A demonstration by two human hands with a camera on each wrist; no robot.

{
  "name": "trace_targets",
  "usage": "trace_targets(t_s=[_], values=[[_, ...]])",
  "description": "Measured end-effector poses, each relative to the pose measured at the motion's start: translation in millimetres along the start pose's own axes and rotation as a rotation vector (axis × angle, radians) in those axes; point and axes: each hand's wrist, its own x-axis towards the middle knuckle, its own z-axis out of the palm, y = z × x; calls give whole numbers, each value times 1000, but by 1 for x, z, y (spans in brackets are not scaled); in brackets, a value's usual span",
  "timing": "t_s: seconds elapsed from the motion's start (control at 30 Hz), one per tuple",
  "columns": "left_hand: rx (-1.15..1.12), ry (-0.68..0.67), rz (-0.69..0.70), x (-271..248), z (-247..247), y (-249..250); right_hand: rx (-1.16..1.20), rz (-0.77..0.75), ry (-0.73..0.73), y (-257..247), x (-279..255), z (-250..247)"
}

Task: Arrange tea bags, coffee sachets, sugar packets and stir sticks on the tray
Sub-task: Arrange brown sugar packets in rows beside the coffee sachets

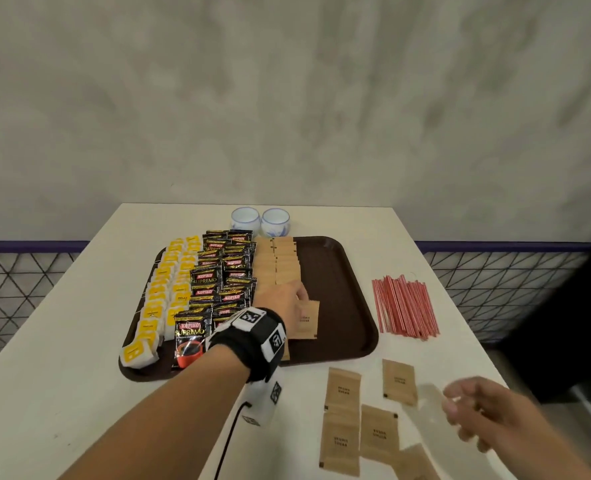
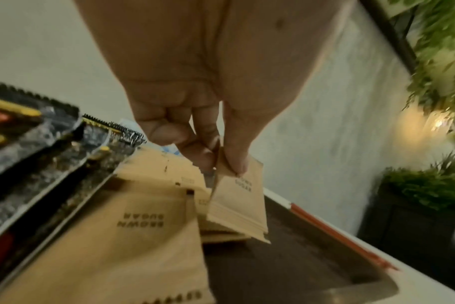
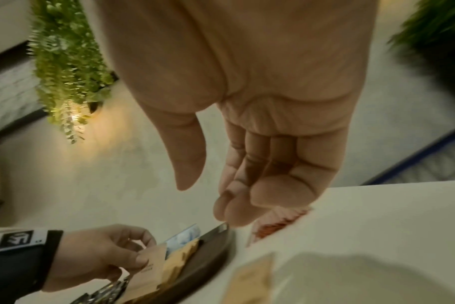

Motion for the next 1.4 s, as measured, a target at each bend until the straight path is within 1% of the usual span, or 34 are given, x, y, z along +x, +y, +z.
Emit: trace_targets(t_s=[0.07,0.2,0.23,0.3,0.37,0.4,0.43,0.47,0.53,0.63,0.7,0.77,0.8,0.87,0.93,0.97,1.03,1.1,1.2,1.27,1.33,1.4], values=[[75,3,-14,10,6,-4,39,19,53,16,-13,-7],[150,24,-27,23,13,-15,132,41,248,49,-28,-8],[154,31,-34,25,14,-16,152,57,255,55,-31,-6],[169,53,-36,27,18,-16,172,82,180,67,-34,-8],[189,69,-23,28,20,-16,132,115,79,71,-34,-9],[206,77,-9,27,20,-15,131,149,87,71,-32,-9],[223,88,6,26,20,-14,84,149,79,71,-29,-8],[232,100,23,25,18,-12,3,149,102,66,-23,-5],[203,131,44,20,12,-7,-151,116,130,47,-11,3],[152,167,89,0,-2,9,-245,71,122,15,22,25],[134,123,121,-20,-10,21,-360,123,66,-3,46,41],[107,-16,171,-47,-10,30,-508,161,51,-18,66,52],[110,-98,219,-62,-7,33,-558,190,61,-22,74,56],[209,-240,337,-90,11,35,-602,257,80,-29,84,62],[388,-310,447,-107,35,34,-592,278,66,-31,90,66],[448,-314,459,-111,47,34,-579,283,52,-33,90,67],[456,-306,363,-110,61,32,-583,291,27,-35,89,65],[433,-335,302,-108,66,32,-563,293,20,-34,88,62],[445,-363,299,-107,69,32,-471,282,7,-31,82,57],[385,-370,283,-107,72,28,-444,261,-24,-27,78,53],[326,-376,271,-107,73,24,-429,206,-68,-24,77,46],[278,-384,252,-108,72,21,-344,97,-79,-31,76,38]])
